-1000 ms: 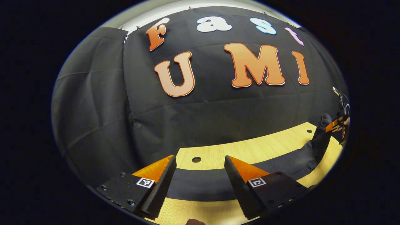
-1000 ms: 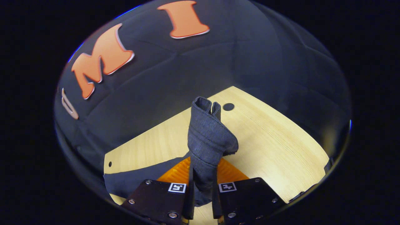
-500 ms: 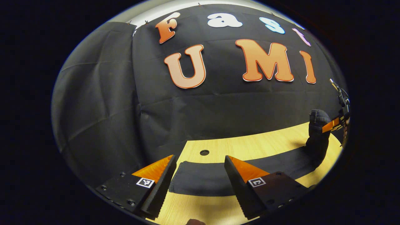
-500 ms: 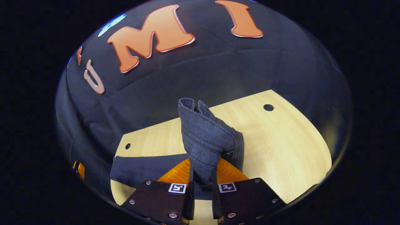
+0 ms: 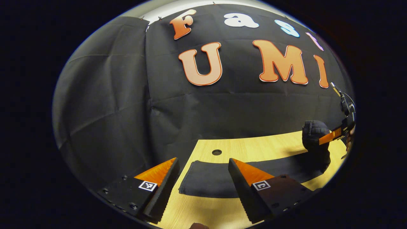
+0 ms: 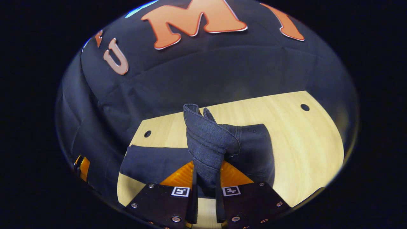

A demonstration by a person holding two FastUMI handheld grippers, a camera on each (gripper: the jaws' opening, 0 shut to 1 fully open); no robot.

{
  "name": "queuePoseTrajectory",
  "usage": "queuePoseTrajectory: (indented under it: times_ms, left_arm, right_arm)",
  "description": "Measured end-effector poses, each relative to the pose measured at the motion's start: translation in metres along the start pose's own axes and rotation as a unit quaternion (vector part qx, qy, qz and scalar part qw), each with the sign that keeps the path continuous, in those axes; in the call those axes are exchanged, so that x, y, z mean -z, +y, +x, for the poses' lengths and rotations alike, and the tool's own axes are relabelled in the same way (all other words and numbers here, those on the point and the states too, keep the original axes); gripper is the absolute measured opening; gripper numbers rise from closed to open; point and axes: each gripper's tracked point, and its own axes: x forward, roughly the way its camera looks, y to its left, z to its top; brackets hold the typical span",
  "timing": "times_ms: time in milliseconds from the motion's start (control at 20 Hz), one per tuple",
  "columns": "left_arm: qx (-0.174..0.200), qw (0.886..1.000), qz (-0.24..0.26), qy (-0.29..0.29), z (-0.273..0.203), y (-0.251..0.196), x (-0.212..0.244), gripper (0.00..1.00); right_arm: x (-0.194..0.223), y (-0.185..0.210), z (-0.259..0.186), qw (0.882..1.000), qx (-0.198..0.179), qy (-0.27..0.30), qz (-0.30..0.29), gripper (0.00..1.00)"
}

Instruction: Grasp the waist and the cuffs of the jeans and fold them to make the two legs overlap; first hold the waist and fold one-third of the jeans toward the cuffs, then hold the cuffs and fold the remaining one-third in the same direction to finish folding.

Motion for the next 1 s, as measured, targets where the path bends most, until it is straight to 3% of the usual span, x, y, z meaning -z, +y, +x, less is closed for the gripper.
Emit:
queuePoseTrajectory:
  times_ms: [500,600,750,800,850,900,950,1000]
  left_arm:
    - [-0.014,0.999,-0.023,0.039,0.031,0.049,0.032,0.93]
    - [-0.014,0.998,-0.028,0.048,0.036,0.053,0.039,0.93]
    - [-0.012,0.997,-0.034,0.064,0.048,0.057,0.05,0.93]
    - [-0.009,0.997,-0.036,0.07,0.053,0.059,0.053,0.93]
    - [-0.007,0.996,-0.04,0.077,0.056,0.061,0.06,0.93]
    - [-0.004,0.995,-0.046,0.087,0.061,0.063,0.067,0.93]
    - [-0.001,0.994,-0.05,0.101,0.066,0.064,0.075,0.93]
    - [0.002,0.992,-0.05,0.117,0.072,0.066,0.084,0.93]
  right_arm:
    - [0.005,-0.013,-0.006,0.996,0.044,0.061,-0.042,0.23]
    - [0.009,-0.01,-0.006,0.996,0.037,0.071,-0.037,0.23]
    - [0.035,-0.002,0.006,0.993,0.009,0.108,-0.045,0.44]
    - [0.037,-0.003,0.007,0.992,0.009,0.109,-0.056,0.41]
    - [0.035,0.001,0.004,0.992,0.002,0.112,-0.059,0.51]
    - [0.036,0.012,0.002,0.992,-0.027,0.112,-0.05,0.54]
    - [0.036,0.025,-0.003,0.991,-0.058,0.115,-0.039,0.68]
    - [0.038,0.032,-0.006,0.991,-0.063,0.112,-0.039,0.74]
